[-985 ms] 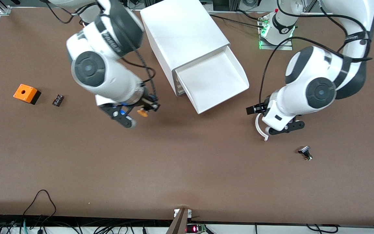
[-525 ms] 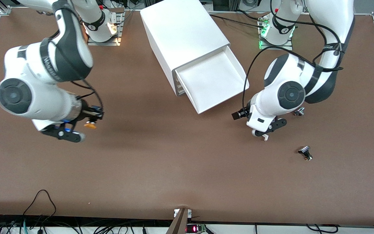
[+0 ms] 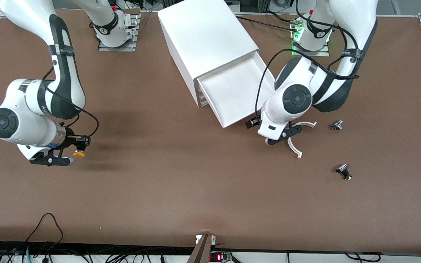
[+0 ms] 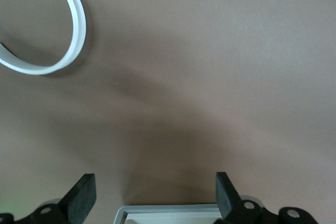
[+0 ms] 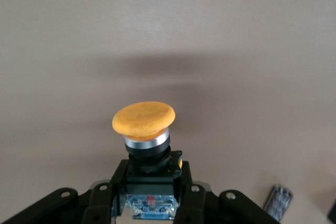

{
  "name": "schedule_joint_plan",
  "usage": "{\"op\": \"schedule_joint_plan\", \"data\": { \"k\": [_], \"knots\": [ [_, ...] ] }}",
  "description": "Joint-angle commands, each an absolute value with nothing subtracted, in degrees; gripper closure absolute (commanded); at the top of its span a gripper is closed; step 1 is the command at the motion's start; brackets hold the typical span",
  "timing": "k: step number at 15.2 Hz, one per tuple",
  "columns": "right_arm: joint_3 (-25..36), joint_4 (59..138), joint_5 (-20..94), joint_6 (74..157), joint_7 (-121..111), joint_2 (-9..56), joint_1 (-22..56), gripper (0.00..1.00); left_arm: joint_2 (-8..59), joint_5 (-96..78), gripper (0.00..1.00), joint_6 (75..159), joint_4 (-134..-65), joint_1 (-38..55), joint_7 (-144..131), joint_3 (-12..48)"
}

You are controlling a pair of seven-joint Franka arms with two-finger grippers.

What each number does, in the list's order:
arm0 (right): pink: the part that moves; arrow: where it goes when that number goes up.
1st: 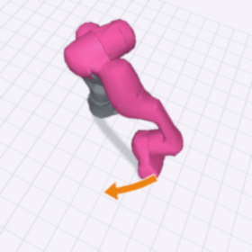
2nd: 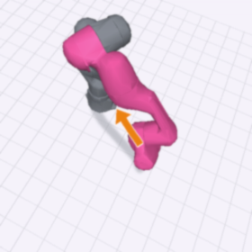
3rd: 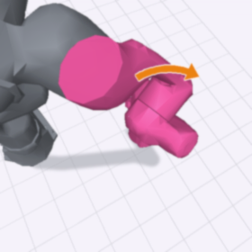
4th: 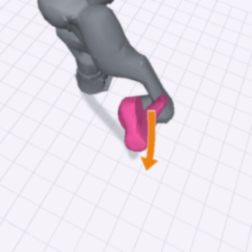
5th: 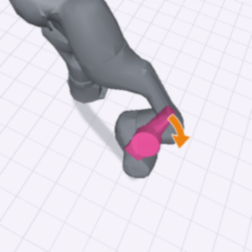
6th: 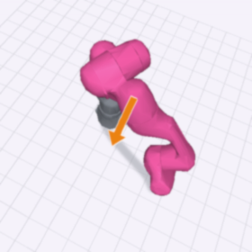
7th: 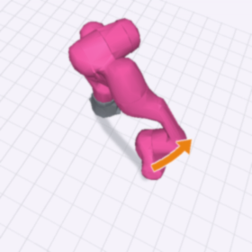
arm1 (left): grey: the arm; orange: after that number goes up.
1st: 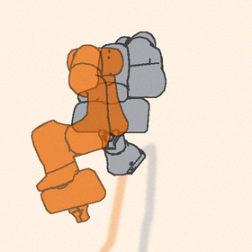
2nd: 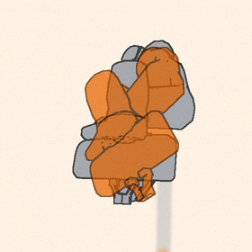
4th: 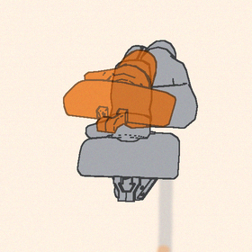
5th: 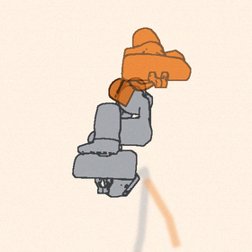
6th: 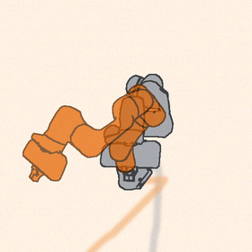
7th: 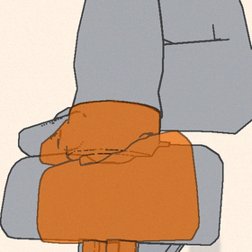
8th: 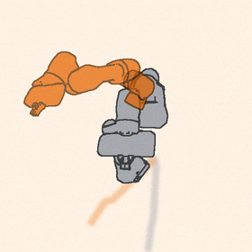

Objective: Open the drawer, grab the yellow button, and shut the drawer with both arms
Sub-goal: 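Lift the button out with the right gripper while the left gripper pushes drawer shut, then lower the orange button onto the table and open the right gripper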

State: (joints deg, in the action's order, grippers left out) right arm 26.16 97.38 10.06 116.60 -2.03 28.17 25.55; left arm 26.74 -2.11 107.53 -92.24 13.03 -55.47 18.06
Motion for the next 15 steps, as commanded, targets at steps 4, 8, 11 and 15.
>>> {"op": "schedule_joint_plan", "data": {
  "k": [4,8,11,15],
  "knots": [
    [26.4,116.4,10.8,139.6,-10.5,25.9,24.0,1.00,25.1,-2.1,0.00,108.1,-95.4,14.7,-57.6,19.2],
    [26.3,117.8,15.6,142.9,-12.3,29.4,23.6,1.00,24.3,-4.2,0.00,107.6,-96.7,14.4,-58.3,21.5],
    [26.2,117.3,22.1,143.1,-17.2,31.6,23.3,1.00,23.5,-5.6,0.00,105.1,-97.2,14.8,-58.4,22.1],
    [26.2,116.1,24.1,142.6,-17.8,32.2,22.8,0.37,23.3,-5.6,0.00,102.7,-97.3,14.8,-59.9,24.4]
  ]
}}
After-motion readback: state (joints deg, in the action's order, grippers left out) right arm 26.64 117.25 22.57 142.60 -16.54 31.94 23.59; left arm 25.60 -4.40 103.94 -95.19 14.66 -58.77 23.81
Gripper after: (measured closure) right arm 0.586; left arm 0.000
